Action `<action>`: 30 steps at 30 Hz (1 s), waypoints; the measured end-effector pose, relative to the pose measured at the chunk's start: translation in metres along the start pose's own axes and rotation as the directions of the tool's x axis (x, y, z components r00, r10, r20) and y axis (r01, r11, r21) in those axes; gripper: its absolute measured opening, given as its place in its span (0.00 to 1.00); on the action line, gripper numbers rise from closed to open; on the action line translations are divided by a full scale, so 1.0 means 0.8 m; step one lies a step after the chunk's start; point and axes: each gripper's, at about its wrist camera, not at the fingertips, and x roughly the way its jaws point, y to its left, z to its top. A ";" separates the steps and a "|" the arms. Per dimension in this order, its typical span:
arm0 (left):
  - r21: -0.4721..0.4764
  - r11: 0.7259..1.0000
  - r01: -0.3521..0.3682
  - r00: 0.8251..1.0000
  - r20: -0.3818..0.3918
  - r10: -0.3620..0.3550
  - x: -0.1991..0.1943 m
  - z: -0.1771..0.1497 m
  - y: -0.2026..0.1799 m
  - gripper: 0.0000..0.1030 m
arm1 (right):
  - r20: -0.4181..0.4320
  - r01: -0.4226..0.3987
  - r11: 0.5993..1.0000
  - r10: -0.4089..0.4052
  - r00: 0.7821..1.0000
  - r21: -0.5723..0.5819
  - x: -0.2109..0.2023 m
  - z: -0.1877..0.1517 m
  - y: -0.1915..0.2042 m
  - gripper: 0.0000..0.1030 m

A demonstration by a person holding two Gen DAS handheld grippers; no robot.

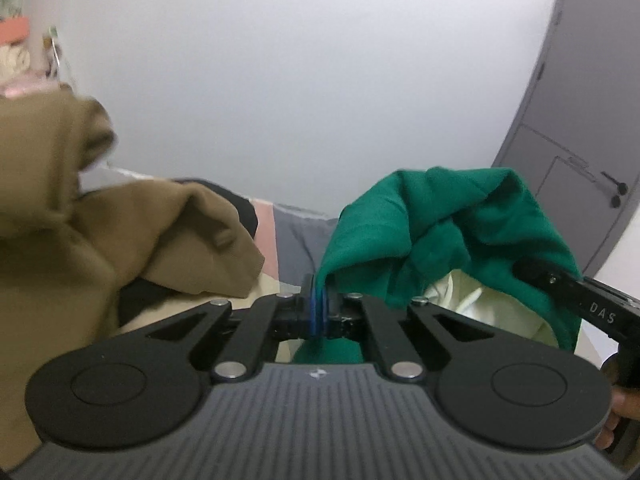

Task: Fold large clothes
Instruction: 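Grasp the sweatshirt hem with both tools and lift it, then fold the hem over toward the hood and open both tools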

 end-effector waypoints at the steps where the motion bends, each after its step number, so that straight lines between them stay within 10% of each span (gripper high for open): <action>1: 0.007 1.000 0.002 1.000 0.013 -0.002 -0.022 -0.005 -0.005 0.03 | 0.019 -0.002 1.000 0.002 1.000 0.002 -0.019 -0.001 0.003 0.08; 14: 0.014 1.000 0.008 1.000 0.004 -0.008 -0.298 -0.173 -0.092 0.03 | 0.108 -0.019 1.000 0.018 0.994 0.007 -0.309 -0.092 0.058 0.08; 30: -0.113 0.991 0.071 0.997 -0.029 -0.074 -0.401 -0.351 -0.088 0.04 | -0.135 -0.003 0.987 0.025 0.990 0.162 -0.421 -0.227 0.086 0.11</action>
